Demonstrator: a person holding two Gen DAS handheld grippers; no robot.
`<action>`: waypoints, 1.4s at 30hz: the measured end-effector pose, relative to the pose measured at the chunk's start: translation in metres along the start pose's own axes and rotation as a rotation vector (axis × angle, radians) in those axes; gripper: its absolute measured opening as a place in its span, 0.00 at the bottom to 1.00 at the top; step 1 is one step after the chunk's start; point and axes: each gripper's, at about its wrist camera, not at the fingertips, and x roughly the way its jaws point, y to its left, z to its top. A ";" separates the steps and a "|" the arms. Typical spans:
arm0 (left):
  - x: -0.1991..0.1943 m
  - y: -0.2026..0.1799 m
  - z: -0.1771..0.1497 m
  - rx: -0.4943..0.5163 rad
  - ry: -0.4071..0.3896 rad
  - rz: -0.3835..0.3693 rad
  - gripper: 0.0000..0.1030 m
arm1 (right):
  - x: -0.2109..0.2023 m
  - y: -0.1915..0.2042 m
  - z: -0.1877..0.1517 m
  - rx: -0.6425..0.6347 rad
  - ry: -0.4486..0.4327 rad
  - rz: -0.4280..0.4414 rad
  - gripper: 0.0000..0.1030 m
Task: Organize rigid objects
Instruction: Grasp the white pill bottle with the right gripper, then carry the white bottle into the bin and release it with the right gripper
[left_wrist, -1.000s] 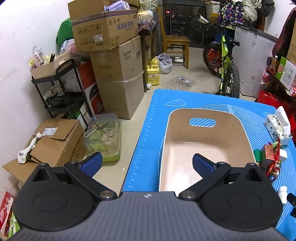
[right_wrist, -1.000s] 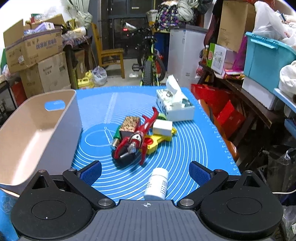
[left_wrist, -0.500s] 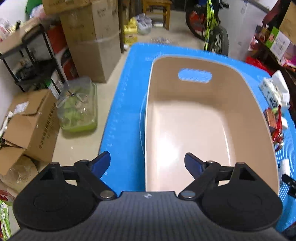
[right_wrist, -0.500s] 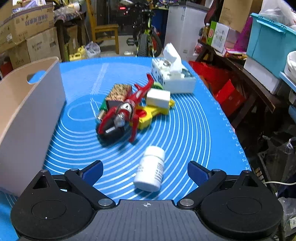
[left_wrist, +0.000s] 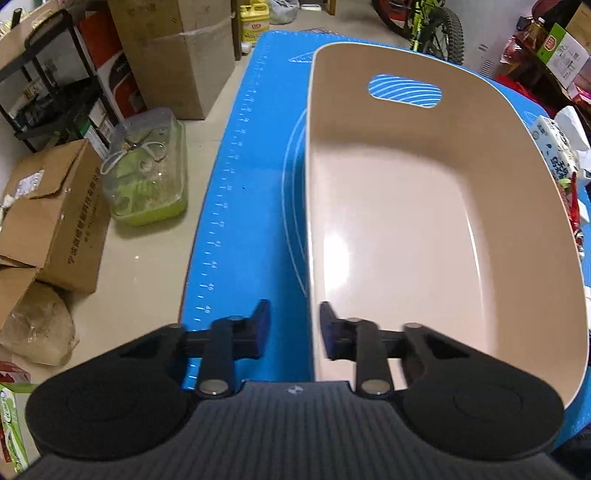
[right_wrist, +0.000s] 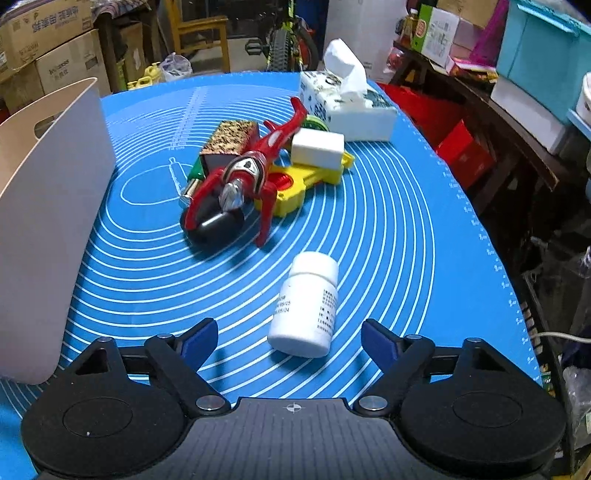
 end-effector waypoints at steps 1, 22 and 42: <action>0.000 0.000 -0.001 0.002 0.003 -0.001 0.20 | 0.000 -0.001 0.000 0.002 0.003 -0.002 0.79; 0.002 -0.001 0.000 -0.023 0.003 -0.014 0.03 | 0.004 -0.007 -0.002 0.021 0.009 -0.005 0.62; 0.003 0.001 -0.001 -0.039 0.008 -0.027 0.03 | -0.017 0.005 0.014 0.041 -0.102 -0.033 0.43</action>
